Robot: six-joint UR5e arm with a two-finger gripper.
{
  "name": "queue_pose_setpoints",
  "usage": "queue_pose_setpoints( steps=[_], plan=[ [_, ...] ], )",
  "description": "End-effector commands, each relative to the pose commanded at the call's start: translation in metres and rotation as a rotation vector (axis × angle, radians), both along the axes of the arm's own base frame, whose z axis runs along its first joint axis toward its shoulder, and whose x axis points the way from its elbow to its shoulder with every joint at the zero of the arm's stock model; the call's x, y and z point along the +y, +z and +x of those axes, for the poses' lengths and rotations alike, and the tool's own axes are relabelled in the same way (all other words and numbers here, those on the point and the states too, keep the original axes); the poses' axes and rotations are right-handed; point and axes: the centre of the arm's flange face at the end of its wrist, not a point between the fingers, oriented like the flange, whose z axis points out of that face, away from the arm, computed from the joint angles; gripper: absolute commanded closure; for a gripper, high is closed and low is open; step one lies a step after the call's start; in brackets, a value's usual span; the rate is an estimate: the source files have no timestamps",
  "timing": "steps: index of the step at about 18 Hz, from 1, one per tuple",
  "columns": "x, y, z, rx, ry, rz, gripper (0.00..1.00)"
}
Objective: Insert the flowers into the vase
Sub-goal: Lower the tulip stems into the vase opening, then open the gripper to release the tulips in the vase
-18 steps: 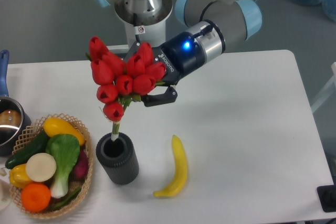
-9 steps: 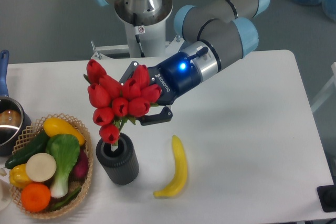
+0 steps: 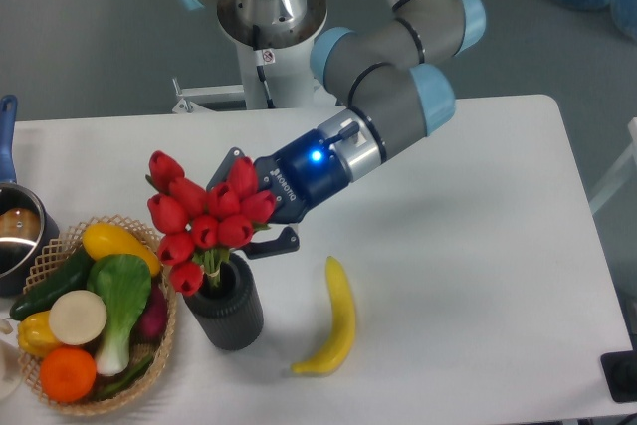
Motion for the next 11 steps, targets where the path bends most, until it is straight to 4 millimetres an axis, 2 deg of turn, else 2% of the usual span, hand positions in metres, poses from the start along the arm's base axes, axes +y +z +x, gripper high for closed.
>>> queue_pose_setpoints(
  steps=[3,9,11],
  plan=[
    [-0.002,-0.018,0.010,0.019,-0.017,0.010,0.78],
    [0.000,-0.044,0.012,0.045,-0.021,-0.047,0.69],
    [0.003,-0.046,0.017,0.053,-0.034,-0.044,0.57]
  ],
)
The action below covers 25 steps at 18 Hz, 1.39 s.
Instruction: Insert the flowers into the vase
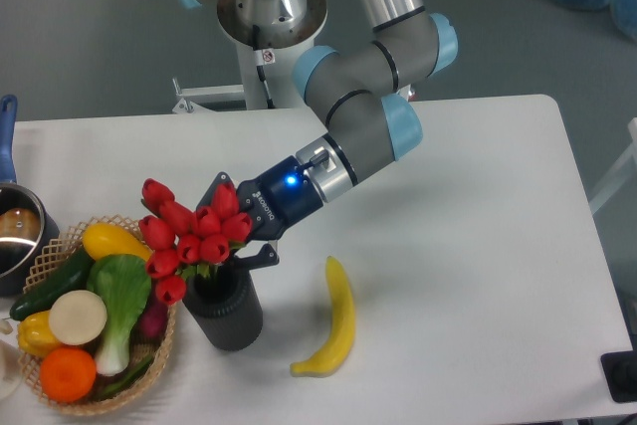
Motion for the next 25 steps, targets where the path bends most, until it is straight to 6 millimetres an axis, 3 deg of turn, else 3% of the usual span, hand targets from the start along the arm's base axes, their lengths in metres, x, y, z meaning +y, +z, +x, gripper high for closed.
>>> queue_pose_setpoints(
  steps=[3,4,5,9,19,25],
  plan=[
    [0.001,-0.006,-0.001,-0.001,0.000,-0.009,0.34],
    [0.001,-0.006,-0.002,0.000,0.000,-0.010,0.08],
    [0.000,-0.007,-0.002,-0.001,0.002,-0.014,0.00],
    [-0.002,-0.007,-0.006,0.003,0.008,-0.017,0.00],
    [-0.018,0.003,-0.036,0.015,0.065,-0.008,0.00],
    [-0.041,0.014,-0.061,0.094,0.129,-0.061,0.00]
  ],
)
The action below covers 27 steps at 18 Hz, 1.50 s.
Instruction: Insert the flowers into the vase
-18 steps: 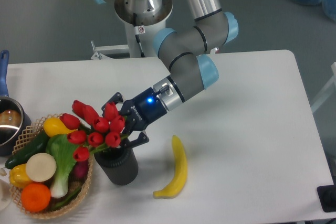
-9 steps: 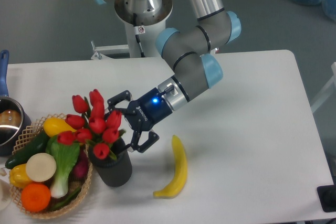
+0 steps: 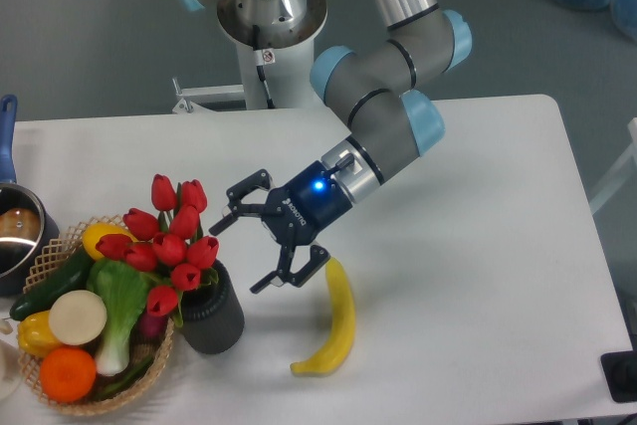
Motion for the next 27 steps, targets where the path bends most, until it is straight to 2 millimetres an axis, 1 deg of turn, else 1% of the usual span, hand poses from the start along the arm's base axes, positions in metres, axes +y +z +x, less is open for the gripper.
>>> queue_pose_setpoints(
  steps=[3,4,7,8,11,13,16,17,18,21,22,24,27],
  plan=[
    [-0.025,0.019,-0.023,0.034,0.059,0.012,0.00],
    [-0.035,0.023,-0.031,0.058,0.083,-0.008,0.00],
    [-0.064,0.043,-0.047,0.201,0.169,-0.150,0.00],
    [-0.069,0.045,-0.051,0.247,0.190,-0.206,0.00],
    [-0.073,0.058,-0.067,0.353,0.235,-0.317,0.00],
    [-0.081,0.063,-0.083,0.420,0.278,-0.408,0.00],
    [-0.102,0.048,-0.102,0.534,0.354,-0.666,0.00],
    [-0.109,0.042,-0.107,0.545,0.381,-0.736,0.00],
    [-0.114,0.035,-0.108,0.548,0.393,-0.788,0.00],
    [-0.120,0.019,-0.116,0.550,0.397,-0.853,0.00],
    [-0.119,0.013,-0.122,0.547,0.396,-0.868,0.00],
    [-0.131,0.009,-0.130,0.544,0.413,-0.902,0.00],
    [-0.136,-0.003,-0.130,0.551,0.410,-0.959,0.00]
  ],
)
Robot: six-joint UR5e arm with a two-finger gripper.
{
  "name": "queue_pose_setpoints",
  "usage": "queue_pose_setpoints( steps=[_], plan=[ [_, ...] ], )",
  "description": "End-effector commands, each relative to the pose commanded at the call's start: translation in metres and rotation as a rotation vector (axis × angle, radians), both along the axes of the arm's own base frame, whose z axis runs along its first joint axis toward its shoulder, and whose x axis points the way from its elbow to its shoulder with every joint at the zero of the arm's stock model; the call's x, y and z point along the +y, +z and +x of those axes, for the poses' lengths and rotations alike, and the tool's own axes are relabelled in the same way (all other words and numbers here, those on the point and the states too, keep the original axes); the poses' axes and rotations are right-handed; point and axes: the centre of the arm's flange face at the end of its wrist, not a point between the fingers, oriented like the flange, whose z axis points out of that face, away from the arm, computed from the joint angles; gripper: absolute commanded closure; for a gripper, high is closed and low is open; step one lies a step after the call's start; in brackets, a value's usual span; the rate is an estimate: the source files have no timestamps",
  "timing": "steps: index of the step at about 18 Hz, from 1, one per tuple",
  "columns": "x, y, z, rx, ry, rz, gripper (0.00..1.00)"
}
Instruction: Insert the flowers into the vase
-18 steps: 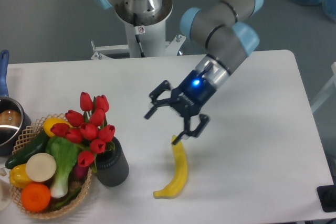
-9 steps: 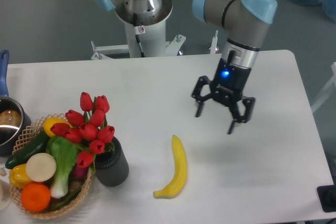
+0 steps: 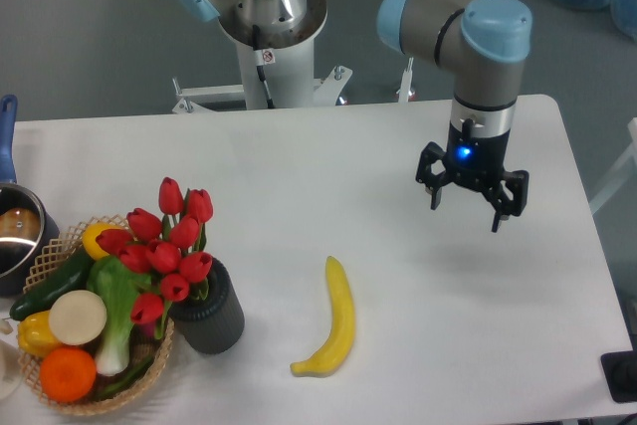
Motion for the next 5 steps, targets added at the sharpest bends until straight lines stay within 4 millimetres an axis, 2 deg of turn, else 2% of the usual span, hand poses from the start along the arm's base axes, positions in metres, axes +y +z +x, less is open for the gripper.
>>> queue_pose_setpoints(
  steps=[5],
  plan=[
    [0.0020,-0.0095,0.0072,-0.011,-0.003,-0.023,0.00]
  ],
)
